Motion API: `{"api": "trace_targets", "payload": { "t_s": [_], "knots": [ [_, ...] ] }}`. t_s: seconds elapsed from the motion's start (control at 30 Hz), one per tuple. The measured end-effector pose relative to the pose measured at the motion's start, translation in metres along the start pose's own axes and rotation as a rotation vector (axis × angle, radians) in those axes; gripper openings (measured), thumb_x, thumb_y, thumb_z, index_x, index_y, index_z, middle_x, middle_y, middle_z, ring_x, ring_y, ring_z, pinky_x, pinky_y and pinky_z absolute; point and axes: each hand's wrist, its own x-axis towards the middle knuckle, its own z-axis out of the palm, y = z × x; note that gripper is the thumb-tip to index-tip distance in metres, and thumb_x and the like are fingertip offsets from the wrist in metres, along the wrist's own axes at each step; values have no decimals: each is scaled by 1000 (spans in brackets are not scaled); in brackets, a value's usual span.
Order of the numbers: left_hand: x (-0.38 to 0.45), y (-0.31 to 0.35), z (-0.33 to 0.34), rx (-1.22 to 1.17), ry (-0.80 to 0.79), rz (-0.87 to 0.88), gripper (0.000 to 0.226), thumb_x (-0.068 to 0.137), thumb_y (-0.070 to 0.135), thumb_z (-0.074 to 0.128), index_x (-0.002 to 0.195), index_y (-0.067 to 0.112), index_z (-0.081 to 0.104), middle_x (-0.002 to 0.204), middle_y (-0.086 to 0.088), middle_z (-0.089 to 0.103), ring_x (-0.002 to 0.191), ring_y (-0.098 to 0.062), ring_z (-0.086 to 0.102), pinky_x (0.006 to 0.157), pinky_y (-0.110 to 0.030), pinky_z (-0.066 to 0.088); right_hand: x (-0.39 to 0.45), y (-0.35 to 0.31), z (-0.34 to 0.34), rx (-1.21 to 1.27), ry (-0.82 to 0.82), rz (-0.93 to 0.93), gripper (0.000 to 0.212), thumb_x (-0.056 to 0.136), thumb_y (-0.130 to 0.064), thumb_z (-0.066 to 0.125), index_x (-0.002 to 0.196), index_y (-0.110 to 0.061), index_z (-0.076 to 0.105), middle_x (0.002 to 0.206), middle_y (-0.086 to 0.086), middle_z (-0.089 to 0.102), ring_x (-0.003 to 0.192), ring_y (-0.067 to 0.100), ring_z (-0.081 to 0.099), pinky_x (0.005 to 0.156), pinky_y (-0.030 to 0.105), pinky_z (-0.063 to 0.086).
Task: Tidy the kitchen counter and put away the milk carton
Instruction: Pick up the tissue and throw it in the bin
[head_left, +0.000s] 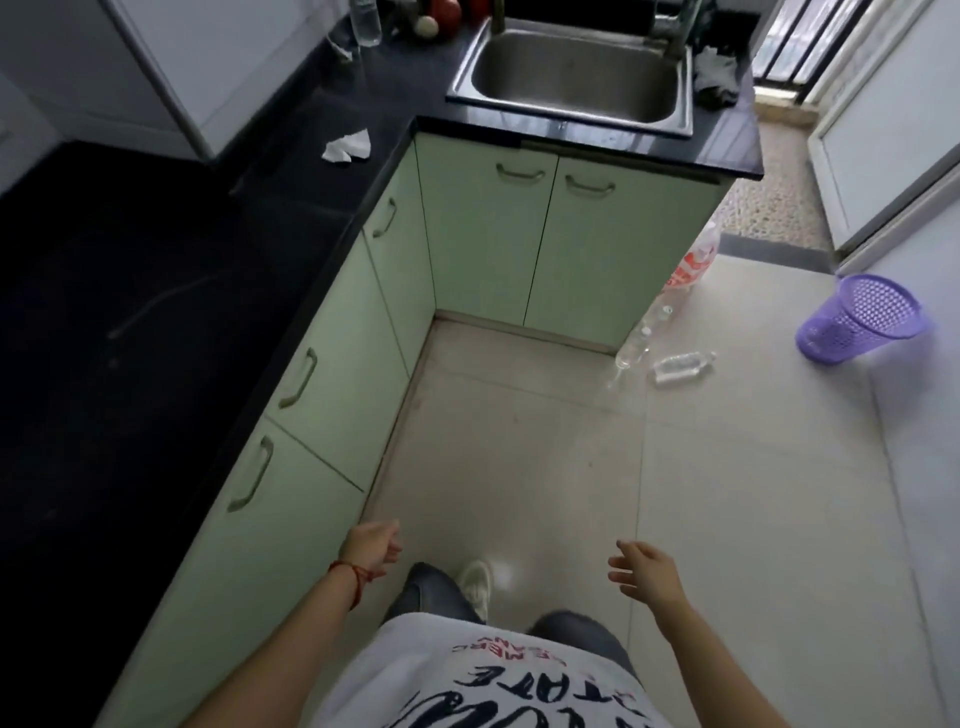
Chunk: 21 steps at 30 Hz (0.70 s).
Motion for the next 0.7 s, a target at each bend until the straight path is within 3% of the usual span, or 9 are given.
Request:
{"api": "trace_targets", "payload": {
  "t_s": [0.2,0.33,0.6,0.7],
  "knots": [
    [48,163,42,8,-67,161,27,92,20,48,65,16,52,65,-3,56,58,-14,51,53,-22,36,70,-79,1,15,14,41,19,94,-17,46,102,-3,57,93,19,62,78,29,59,64,31,45],
    [87,243,58,-24,-42,191,15,92,20,48,82,12,56,66,-2,58,60,-14,53,55,-22,39,126,-140,4,1,-29,60,18,94,-16,47,103,-2,55,94,20,61,72,28,58,60,30,43],
    [142,311,66,-184,70,9,18,92,21,47,95,7,57,65,-6,57,56,-16,50,51,-22,36,227,-320,22,-176,-193,-55,22,94,-17,47,102,1,57,77,10,59,62,19,54,56,27,40],
    [154,330,60,-290,146,-15,16,92,19,48,90,6,58,66,-8,58,58,-18,51,54,-24,38,252,-399,46,-215,-246,-156,18,94,-16,46,99,-2,56,73,7,57,60,17,52,55,25,38]
  ]
}}
